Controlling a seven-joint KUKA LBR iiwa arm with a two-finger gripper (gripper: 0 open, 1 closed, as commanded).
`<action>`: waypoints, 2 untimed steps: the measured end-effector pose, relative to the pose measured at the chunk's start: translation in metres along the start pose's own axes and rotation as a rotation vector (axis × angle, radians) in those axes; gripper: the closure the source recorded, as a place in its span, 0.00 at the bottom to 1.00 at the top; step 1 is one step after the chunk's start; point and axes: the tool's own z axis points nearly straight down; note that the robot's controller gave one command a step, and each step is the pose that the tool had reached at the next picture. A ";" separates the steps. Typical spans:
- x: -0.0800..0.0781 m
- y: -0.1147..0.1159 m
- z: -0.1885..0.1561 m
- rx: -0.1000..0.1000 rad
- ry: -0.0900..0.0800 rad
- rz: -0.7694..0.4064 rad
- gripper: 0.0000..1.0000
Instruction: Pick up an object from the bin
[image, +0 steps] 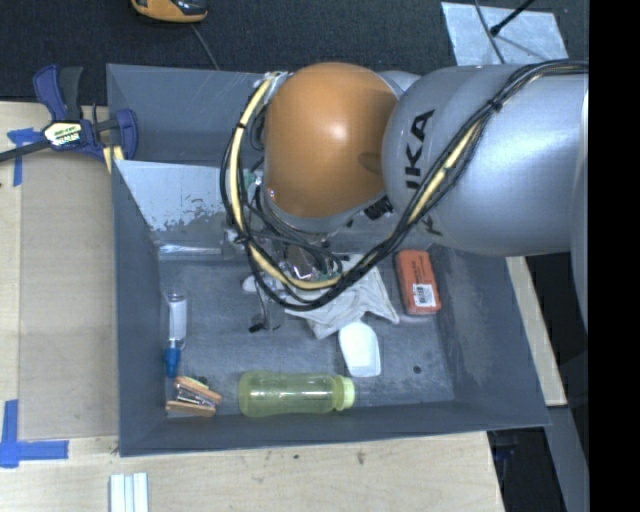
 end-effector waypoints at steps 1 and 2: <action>-0.002 -0.024 0.030 0.000 -0.009 0.095 0.00; -0.030 -0.012 0.064 0.002 -0.009 0.114 0.00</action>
Offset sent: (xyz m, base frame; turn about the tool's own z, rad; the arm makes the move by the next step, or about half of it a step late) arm 0.0399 0.0134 -0.0786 0.1353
